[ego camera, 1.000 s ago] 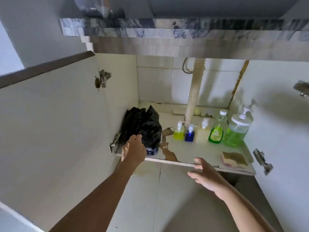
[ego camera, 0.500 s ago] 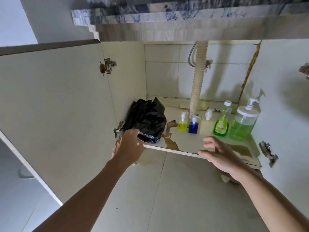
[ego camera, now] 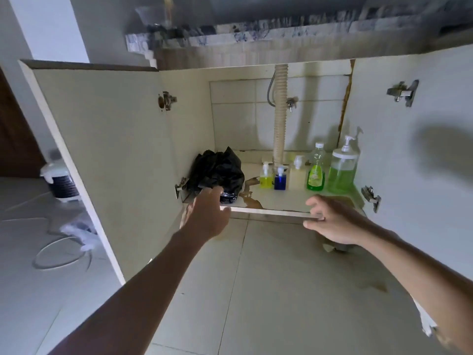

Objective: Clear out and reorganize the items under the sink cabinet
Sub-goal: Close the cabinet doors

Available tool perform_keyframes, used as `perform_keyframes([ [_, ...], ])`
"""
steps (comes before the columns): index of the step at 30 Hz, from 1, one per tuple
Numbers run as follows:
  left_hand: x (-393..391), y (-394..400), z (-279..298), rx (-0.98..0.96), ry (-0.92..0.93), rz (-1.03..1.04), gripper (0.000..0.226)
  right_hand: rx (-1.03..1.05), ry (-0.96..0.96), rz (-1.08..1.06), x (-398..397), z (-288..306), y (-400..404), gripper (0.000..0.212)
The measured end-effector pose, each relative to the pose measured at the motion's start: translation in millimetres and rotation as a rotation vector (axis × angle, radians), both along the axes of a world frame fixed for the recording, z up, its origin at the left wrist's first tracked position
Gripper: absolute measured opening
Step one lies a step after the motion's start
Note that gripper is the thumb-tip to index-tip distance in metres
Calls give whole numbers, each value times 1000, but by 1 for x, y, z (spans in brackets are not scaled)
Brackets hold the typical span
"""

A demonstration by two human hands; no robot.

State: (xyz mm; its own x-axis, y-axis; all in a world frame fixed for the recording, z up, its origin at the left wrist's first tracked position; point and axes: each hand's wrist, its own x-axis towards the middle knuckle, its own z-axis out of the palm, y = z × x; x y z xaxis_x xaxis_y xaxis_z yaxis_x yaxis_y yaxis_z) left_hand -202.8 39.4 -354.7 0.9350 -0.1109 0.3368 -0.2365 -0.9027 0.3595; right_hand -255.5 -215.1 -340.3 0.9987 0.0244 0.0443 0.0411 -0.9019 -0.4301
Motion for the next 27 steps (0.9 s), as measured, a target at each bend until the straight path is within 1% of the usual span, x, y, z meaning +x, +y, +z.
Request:
perform_keyframes([
  [2, -20, 12, 32, -23, -72, 4, 48, -33, -89, 9, -25, 32, 0, 50],
  [5, -36, 29, 83, -57, -197, 33, 45, -88, -265, 20, -49, 86, -5, 41],
  [7, -41, 35, 105, -51, -264, 40, 45, -91, -396, 24, -60, 114, -9, 36],
  [9, -45, 39, 117, -42, -338, 52, 44, -86, -491, 32, -66, 129, -5, 33],
  [12, -54, 48, 129, -43, -432, 76, 44, -82, -509, 97, -66, 131, 20, 33],
  [16, -54, 83, 139, -80, -588, 142, 45, -94, -498, 272, -44, 126, 81, 37],
  [19, -57, 124, 148, -188, -771, 268, 52, -80, -572, 397, -23, 140, 147, 41],
  [20, -57, 137, 150, -228, -803, 317, 55, -85, -601, 437, -17, 148, 170, 43],
  [21, -57, 150, 150, -274, -800, 359, 59, -89, -626, 473, -13, 156, 191, 44],
  [23, -53, 169, 147, -341, -703, 409, 70, -89, -654, 517, -7, 171, 231, 45],
  [25, -44, 182, 137, -346, -588, 402, 75, -85, -669, 535, -5, 181, 261, 43],
  [27, -33, 190, 126, -362, -502, 355, 74, -88, -662, 552, -3, 184, 283, 45],
])
